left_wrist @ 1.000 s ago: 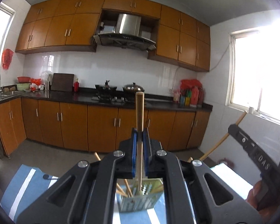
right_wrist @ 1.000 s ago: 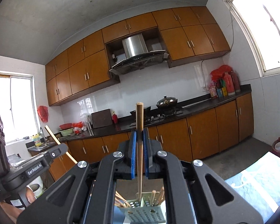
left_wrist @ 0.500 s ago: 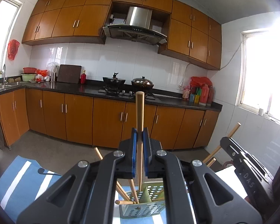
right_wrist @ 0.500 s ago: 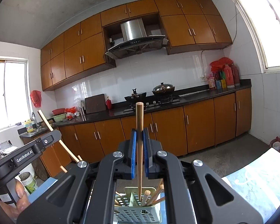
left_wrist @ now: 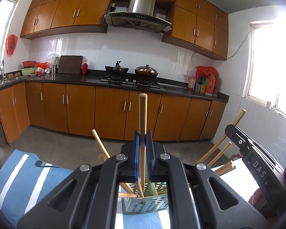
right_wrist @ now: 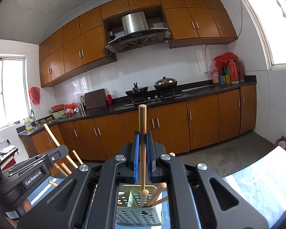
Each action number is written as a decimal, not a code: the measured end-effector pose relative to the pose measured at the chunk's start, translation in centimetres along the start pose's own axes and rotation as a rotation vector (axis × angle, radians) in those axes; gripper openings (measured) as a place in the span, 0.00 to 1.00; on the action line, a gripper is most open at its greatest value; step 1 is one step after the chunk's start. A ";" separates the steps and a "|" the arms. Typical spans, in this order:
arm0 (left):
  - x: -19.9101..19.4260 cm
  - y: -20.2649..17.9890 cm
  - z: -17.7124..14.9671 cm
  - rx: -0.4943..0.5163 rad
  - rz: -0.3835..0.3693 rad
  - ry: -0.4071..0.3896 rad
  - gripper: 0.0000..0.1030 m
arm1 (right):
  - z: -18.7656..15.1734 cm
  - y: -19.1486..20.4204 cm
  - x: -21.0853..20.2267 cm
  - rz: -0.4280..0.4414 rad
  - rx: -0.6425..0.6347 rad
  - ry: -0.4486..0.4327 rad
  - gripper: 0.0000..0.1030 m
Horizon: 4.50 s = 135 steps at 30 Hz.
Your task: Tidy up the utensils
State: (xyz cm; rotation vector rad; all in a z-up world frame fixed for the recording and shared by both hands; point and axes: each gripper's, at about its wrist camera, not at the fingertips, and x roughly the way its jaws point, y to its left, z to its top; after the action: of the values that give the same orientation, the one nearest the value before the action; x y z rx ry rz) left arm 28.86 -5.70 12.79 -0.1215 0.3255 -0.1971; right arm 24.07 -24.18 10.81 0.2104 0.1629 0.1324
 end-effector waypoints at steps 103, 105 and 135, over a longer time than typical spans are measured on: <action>-22.7 3.5 -23.2 0.060 0.151 0.056 0.96 | -19.0 1.4 -20.4 -0.119 -0.143 0.246 0.98; -22.6 3.5 -23.2 0.060 0.152 0.056 0.96 | -19.0 1.4 -20.4 -0.120 -0.143 0.247 0.98; -22.5 3.4 -23.3 0.059 0.150 0.064 0.96 | -19.3 1.4 -20.1 -0.124 -0.132 0.256 0.98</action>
State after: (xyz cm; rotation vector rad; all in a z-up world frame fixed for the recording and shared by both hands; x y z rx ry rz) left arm 0.91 0.36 -2.78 -0.0318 0.3903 -0.0616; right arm 0.85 -21.99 -4.59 0.0510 0.4202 0.0461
